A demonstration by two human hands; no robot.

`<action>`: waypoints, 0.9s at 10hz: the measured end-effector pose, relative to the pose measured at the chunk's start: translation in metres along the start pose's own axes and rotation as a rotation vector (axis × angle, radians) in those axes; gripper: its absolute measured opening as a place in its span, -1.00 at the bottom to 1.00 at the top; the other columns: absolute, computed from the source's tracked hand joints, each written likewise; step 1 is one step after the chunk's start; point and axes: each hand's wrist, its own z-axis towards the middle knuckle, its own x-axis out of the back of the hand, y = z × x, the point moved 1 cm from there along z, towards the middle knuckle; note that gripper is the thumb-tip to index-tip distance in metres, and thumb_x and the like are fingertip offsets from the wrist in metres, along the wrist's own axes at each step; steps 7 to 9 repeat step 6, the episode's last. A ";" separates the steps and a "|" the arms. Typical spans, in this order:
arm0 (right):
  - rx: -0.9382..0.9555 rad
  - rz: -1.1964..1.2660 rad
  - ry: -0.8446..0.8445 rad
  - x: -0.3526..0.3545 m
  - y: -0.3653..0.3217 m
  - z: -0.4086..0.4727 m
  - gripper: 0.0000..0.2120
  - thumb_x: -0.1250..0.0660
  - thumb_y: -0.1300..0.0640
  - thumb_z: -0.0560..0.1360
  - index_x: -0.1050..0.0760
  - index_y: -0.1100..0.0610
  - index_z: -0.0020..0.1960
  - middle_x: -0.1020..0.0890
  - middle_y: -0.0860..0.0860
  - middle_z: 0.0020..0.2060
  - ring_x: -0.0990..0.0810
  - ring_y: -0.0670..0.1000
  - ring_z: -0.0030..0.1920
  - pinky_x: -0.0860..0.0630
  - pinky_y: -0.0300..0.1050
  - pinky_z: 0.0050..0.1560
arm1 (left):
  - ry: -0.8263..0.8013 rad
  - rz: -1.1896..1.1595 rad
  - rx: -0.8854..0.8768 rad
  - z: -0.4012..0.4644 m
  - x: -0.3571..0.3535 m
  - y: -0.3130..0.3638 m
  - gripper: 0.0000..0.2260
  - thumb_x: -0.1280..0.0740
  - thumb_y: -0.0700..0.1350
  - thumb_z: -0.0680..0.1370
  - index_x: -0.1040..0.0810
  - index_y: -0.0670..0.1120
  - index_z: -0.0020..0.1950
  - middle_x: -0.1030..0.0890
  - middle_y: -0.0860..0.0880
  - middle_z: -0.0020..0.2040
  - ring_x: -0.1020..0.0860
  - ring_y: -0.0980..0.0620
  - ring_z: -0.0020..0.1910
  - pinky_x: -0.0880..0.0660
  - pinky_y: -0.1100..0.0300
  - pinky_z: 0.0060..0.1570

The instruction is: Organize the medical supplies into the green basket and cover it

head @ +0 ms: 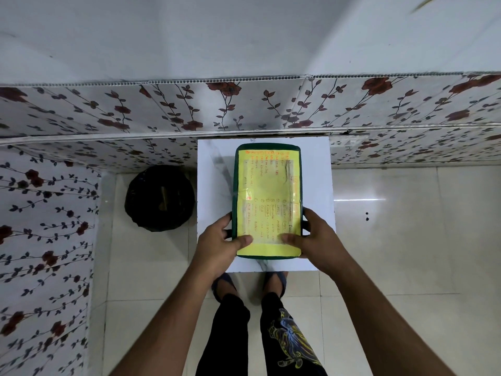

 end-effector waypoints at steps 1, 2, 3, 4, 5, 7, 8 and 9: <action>0.014 -0.015 0.006 0.003 -0.004 0.003 -0.38 -0.49 0.11 0.45 -0.32 -0.06 0.43 -0.58 -0.07 0.22 -0.57 0.05 0.21 -0.61 0.20 0.12 | 0.006 -0.060 0.021 0.001 -0.003 0.002 -0.45 -0.47 -0.19 0.49 -0.43 0.15 0.41 -0.68 -0.04 0.09 -0.66 -0.01 0.05 -0.63 0.06 -0.01; 0.015 -0.048 0.012 0.004 -0.007 0.003 -0.37 -0.48 0.11 0.46 -0.30 -0.05 0.45 -0.57 -0.06 0.22 -0.58 0.06 0.20 -0.61 0.19 0.10 | -0.008 -0.106 0.038 -0.001 -0.005 0.003 -0.45 -0.46 -0.21 0.50 -0.42 0.11 0.44 -0.69 -0.07 0.09 -0.66 -0.04 0.05 -0.64 0.04 -0.01; 0.011 -0.074 -0.004 0.004 -0.009 0.002 -0.37 -0.48 0.12 0.46 -0.30 -0.04 0.45 -0.56 -0.04 0.24 -0.58 0.08 0.19 -0.64 0.17 0.05 | -0.012 -0.123 0.054 -0.001 -0.005 0.003 -0.44 -0.46 -0.22 0.49 -0.42 0.08 0.44 -0.68 -0.09 0.11 -0.66 -0.07 0.07 -0.63 -0.04 0.04; -0.019 -0.059 -0.037 0.005 -0.012 0.004 -0.36 -0.48 0.15 0.46 -0.29 -0.01 0.45 -0.54 0.03 0.27 -0.57 0.13 0.19 -0.66 0.19 -0.02 | -0.029 -0.148 0.069 0.003 -0.005 0.003 -0.46 -0.47 -0.21 0.48 -0.44 0.06 0.43 -0.68 -0.09 0.12 -0.65 -0.07 0.07 -0.63 -0.03 0.02; -0.018 -0.101 -0.045 0.009 -0.018 0.000 -0.32 -0.47 0.13 0.47 -0.24 0.02 0.49 -0.52 0.09 0.33 -0.55 0.17 0.24 -0.61 0.18 0.09 | -0.059 -0.170 0.107 -0.004 -0.004 0.006 -0.47 -0.49 -0.14 0.47 -0.44 0.06 0.41 -0.64 -0.12 0.18 -0.63 -0.06 0.11 -0.63 0.00 0.00; 0.054 -0.303 0.094 0.021 -0.042 -0.027 -0.21 -0.43 -0.04 0.49 -0.10 0.03 0.58 -0.45 0.12 0.43 -0.48 0.16 0.34 -0.46 0.01 0.24 | 0.041 -0.042 0.096 -0.029 0.008 0.019 -0.37 -0.49 0.05 0.45 -0.34 0.05 0.48 -0.54 -0.13 0.29 -0.55 -0.05 0.19 -0.59 -0.01 0.08; 0.054 -0.303 0.094 0.021 -0.042 -0.027 -0.21 -0.43 -0.04 0.49 -0.10 0.03 0.58 -0.45 0.12 0.43 -0.48 0.16 0.34 -0.46 0.01 0.24 | 0.041 -0.042 0.096 -0.029 0.008 0.019 -0.37 -0.49 0.05 0.45 -0.34 0.05 0.48 -0.54 -0.13 0.29 -0.55 -0.05 0.19 -0.59 -0.01 0.08; 0.054 -0.303 0.094 0.021 -0.042 -0.027 -0.21 -0.43 -0.04 0.49 -0.10 0.03 0.58 -0.45 0.12 0.43 -0.48 0.16 0.34 -0.46 0.01 0.24 | 0.041 -0.042 0.096 -0.029 0.008 0.019 -0.37 -0.49 0.05 0.45 -0.34 0.05 0.48 -0.54 -0.13 0.29 -0.55 -0.05 0.19 -0.59 -0.01 0.08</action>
